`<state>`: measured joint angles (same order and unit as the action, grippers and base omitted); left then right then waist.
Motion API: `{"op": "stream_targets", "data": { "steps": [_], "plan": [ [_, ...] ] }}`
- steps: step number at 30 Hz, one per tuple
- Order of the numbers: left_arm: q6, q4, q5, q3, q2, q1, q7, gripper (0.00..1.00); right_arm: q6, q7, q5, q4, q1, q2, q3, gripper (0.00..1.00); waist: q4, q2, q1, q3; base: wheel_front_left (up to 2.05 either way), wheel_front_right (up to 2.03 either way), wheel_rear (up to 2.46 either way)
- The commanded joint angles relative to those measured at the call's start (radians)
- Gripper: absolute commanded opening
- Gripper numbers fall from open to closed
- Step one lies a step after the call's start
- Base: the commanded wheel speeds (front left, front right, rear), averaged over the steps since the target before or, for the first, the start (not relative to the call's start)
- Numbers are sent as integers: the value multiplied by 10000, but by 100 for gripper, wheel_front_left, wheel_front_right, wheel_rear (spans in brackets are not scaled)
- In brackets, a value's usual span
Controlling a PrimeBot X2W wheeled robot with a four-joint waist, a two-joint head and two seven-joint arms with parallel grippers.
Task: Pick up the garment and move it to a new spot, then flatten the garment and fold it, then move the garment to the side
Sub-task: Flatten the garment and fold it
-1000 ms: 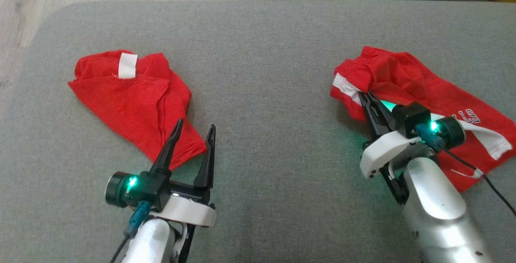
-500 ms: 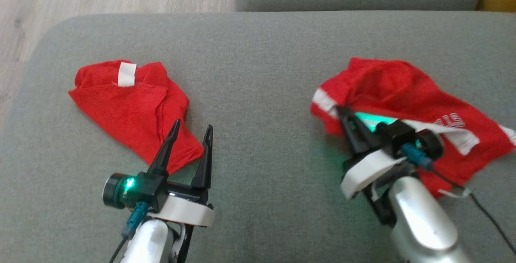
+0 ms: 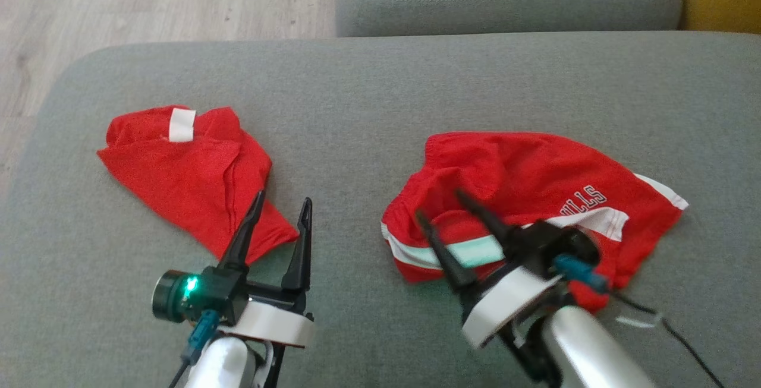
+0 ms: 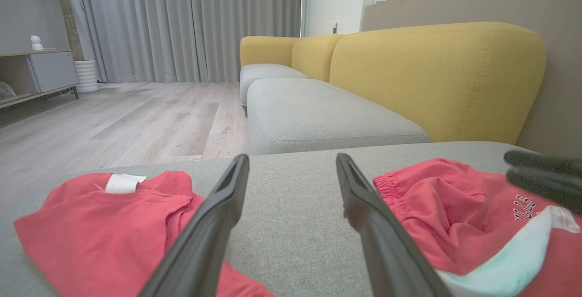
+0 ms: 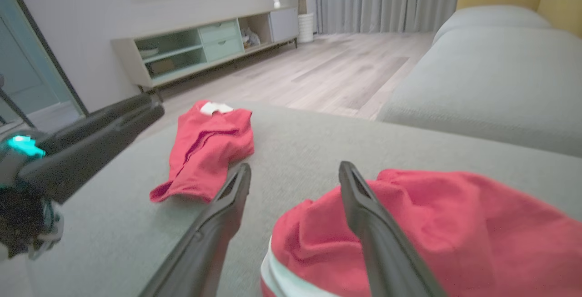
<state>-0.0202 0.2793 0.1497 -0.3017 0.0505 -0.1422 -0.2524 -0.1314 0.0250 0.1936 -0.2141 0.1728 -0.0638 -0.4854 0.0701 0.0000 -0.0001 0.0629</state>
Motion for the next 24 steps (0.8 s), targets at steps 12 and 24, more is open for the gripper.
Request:
{"op": "stream_targets", "data": {
  "steps": [12,24],
  "plan": [
    [53,-506,38,342,-3,-277,-93,100,7,962,-618,1217,-225,135,3969,100,-543,0,1,-76,0,0,0],
    [-82,-510,-84,316,-3,-411,-93,100,7,734,-1012,157,-36,135,6097,100,-609,0,1,381,0,0,0]
  ]
}}
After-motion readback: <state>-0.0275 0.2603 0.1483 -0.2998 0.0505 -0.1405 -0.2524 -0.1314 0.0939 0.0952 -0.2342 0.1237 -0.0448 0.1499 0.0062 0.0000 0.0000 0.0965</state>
